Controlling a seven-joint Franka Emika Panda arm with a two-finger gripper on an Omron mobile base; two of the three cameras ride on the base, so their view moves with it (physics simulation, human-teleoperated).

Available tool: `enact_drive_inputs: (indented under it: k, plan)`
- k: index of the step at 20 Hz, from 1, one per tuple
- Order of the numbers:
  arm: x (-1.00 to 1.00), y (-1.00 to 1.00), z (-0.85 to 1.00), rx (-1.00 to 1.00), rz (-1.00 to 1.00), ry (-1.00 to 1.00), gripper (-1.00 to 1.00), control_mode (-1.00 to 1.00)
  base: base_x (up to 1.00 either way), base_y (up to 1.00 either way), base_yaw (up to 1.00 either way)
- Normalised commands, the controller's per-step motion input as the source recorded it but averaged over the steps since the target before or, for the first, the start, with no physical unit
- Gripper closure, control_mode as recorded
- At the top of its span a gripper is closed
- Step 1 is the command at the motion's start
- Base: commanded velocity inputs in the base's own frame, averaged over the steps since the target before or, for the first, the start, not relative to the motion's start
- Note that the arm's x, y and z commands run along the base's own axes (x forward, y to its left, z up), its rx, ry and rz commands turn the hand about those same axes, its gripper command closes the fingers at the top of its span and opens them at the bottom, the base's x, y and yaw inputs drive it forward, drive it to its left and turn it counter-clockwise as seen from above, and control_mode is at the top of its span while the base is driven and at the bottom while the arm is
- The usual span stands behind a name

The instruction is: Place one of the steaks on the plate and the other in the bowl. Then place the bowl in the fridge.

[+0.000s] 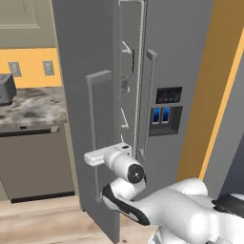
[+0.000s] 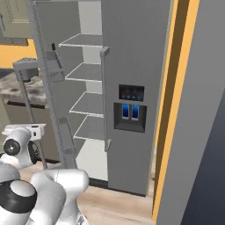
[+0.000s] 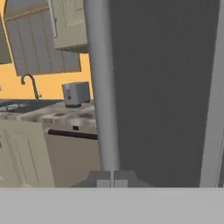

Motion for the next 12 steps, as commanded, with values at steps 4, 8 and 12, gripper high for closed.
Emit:
enact_drive_inputs:
  k: [4,8,12]
  plan:
    - [-0.56,-0.26,1.00,-0.01,0.00,-0.02,1.00,-1.00,0.00,0.00,0.00]
    - [-0.30,-0.69,1.00,0.01,0.00,0.00,1.00,-1.00,0.00,0.00,0.00]
    - [-0.49,-1.00,1.00,0.07,0.00,0.00,1.00,-1.00,0.00,0.00,0.00]
